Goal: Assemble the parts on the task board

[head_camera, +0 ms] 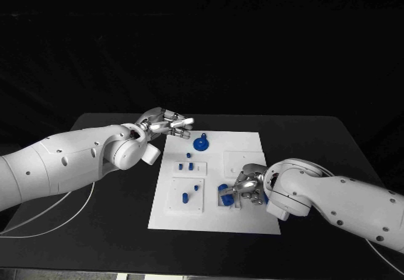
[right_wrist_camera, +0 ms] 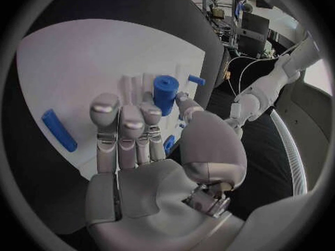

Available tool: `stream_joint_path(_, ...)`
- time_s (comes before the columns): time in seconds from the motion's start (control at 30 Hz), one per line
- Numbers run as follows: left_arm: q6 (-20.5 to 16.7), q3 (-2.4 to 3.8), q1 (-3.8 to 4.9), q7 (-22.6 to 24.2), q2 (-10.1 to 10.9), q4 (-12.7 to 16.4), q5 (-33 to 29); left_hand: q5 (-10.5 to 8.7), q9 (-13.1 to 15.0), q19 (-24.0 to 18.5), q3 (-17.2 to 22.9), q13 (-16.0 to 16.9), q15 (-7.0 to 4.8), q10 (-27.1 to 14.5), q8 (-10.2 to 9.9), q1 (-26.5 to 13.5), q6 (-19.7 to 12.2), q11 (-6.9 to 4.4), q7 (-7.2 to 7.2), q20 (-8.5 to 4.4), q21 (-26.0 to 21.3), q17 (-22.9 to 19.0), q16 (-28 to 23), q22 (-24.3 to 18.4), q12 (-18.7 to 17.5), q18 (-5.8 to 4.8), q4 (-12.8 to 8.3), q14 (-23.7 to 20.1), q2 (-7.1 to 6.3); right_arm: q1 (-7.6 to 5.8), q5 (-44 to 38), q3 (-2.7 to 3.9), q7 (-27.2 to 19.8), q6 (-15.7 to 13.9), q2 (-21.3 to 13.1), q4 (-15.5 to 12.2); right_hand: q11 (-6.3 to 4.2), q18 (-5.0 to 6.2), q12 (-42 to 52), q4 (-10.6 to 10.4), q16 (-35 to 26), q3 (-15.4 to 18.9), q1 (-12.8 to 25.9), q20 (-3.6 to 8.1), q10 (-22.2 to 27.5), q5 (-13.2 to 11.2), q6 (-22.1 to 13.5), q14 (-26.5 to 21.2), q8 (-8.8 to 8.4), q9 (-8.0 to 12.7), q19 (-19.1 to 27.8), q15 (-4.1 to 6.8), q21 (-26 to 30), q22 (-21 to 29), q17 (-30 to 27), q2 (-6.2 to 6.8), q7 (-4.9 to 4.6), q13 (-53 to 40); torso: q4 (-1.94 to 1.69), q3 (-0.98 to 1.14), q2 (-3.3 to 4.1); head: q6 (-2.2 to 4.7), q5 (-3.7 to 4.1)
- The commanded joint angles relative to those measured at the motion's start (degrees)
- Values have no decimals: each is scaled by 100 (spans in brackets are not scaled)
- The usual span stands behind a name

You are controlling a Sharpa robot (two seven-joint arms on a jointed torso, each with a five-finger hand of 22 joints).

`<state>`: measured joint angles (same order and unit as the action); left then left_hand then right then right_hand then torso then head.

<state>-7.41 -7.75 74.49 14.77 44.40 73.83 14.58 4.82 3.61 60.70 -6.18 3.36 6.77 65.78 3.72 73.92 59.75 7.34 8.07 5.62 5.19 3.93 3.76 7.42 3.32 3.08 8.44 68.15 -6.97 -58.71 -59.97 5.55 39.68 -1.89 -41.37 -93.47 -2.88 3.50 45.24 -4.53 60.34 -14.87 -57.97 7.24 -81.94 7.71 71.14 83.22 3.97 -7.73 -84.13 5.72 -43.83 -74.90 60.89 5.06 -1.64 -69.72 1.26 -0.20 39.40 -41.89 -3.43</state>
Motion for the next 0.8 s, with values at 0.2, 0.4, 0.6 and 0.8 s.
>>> stream_joint_path(0.2,88,1,5,-9,-5,13,36,13,4,-23,-3,6,-9,-37,-2,2,-20,-3,4,18,23,-2,-18,-12,7,-12,50,-51,22,32,-130,-42,191,127,53,-1,-22,-77,-67,-680,36,-172,148,42,21,-488,28,4,-31,-3,-298,47,-38,-506,53,361,-15,35,9,0,1,1,-4)
stream_joint_path(0.4,82,0,5,-19,2,12,45,13,4,-23,-3,6,-9,-37,-2,2,-20,-3,4,18,23,-2,-18,-12,7,-12,50,-51,22,32,-126,-45,173,137,49,-28,-19,-73,-66,-688,33,784,221,32,8,-495,17,13,-26,5,-298,41,-50,-510,94,101,-21,2,9,4,3,6,-14)
stream_joint_path(0.6,72,0,5,-24,5,8,50,6,4,-25,-3,5,-8,-37,-3,3,-19,-3,3,19,25,-2,-18,-19,7,-12,61,-55,24,32,-133,-45,139,161,-10,-78,-15,-66,-64,-502,26,1424,182,20,3,-490,11,18,-25,-19,-300,33,-69,-514,117,-181,-23,-14,10,9,3,4,-23)
stream_joint_path(0.8,59,-2,5,-30,18,8,54,6,4,-25,-3,5,-8,-37,-3,3,-19,-3,3,19,25,-2,-18,-19,7,-12,61,-55,24,33,-206,-46,19,157,-178,-191,-11,-56,-47,-309,10,1406,-10,11,6,-463,14,19,-29,-43,-295,28,-46,-506,102,-203,-27,-18,11,12,5,9,-27)
